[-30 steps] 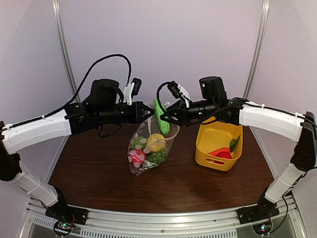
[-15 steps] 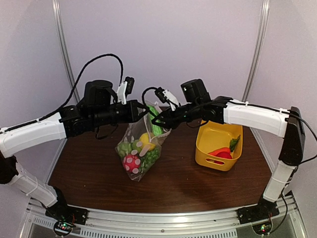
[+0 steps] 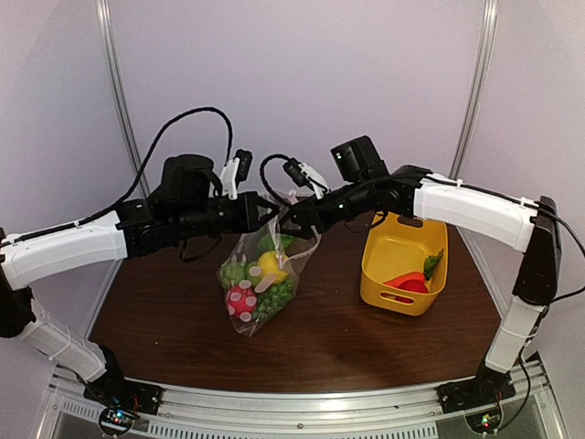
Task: Place the food in the zip-top bag and seal the zipper
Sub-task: Place the fake vegetable in the zipper food storage bag, then adjust the zipper food storage bag at the center of the board.
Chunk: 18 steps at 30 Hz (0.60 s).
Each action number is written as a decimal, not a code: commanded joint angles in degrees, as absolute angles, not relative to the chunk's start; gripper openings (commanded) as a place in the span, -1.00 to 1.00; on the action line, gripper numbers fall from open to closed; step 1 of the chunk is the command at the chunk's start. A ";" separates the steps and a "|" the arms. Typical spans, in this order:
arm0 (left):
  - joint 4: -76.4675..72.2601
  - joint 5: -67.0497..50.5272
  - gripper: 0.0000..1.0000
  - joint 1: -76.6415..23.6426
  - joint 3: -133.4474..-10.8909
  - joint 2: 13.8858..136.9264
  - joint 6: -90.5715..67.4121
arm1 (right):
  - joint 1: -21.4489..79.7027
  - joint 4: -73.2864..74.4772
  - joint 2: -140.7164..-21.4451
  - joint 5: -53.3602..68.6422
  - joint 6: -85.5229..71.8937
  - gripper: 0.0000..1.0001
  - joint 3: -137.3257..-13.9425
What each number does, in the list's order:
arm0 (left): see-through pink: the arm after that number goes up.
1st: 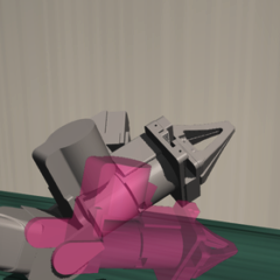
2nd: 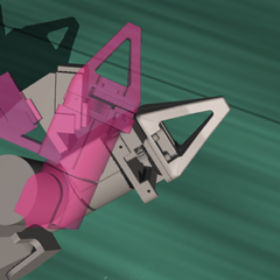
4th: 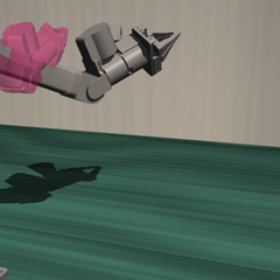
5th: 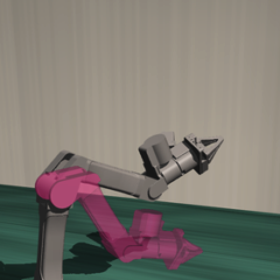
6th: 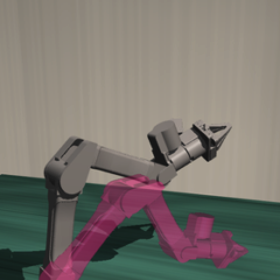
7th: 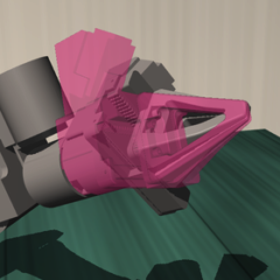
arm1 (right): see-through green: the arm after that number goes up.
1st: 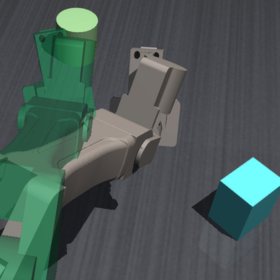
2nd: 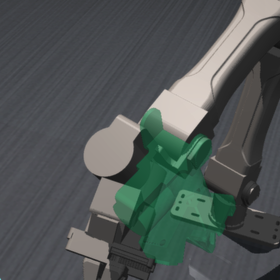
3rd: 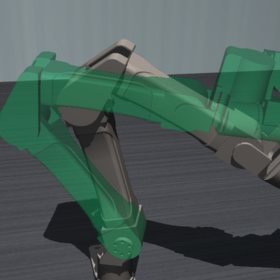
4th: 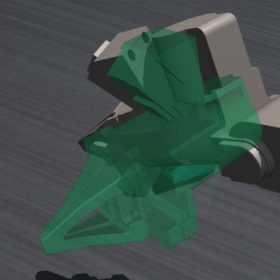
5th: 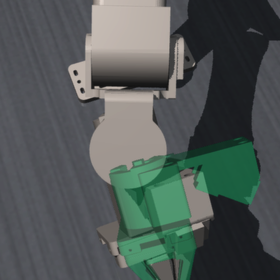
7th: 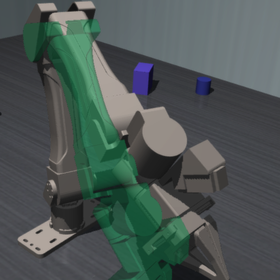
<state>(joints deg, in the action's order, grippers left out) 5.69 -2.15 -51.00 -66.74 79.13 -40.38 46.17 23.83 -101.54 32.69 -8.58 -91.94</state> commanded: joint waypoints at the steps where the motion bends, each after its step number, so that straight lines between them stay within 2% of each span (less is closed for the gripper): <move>1: 3.57 0.97 -1.00 -51.11 -66.00 77.15 -39.43 | 44.18 29.33 -94.72 30.68 -6.27 0.40 -93.87; 5: 3.40 0.70 -1.00 -51.15 -65.39 77.21 -39.29 | 43.44 28.09 -90.43 20.23 -5.45 0.22 -89.73; 8: 2.81 0.48 -1.00 -51.15 -64.72 77.17 -39.35 | 43.47 29.80 -91.46 17.27 -5.47 0.19 -89.26; 10: 2.78 0.34 -1.00 -51.15 -64.69 77.25 -39.39 | 43.49 30.70 -92.83 18.79 -5.84 0.24 -88.96; 12: 2.78 0.22 -1.00 -51.15 -64.84 77.26 -39.37 | 43.66 31.21 -94.15 19.54 -6.04 0.43 -88.60; 13: 2.87 0.18 -1.00 -51.15 -64.99 77.26 -39.30 | 43.71 31.54 -94.79 19.42 -6.18 0.46 -88.47; 18: 3.18 0.18 -1.00 -51.15 -65.39 77.28 -39.11 | 43.75 33.14 -97.76 20.83 -7.03 0.19 -88.49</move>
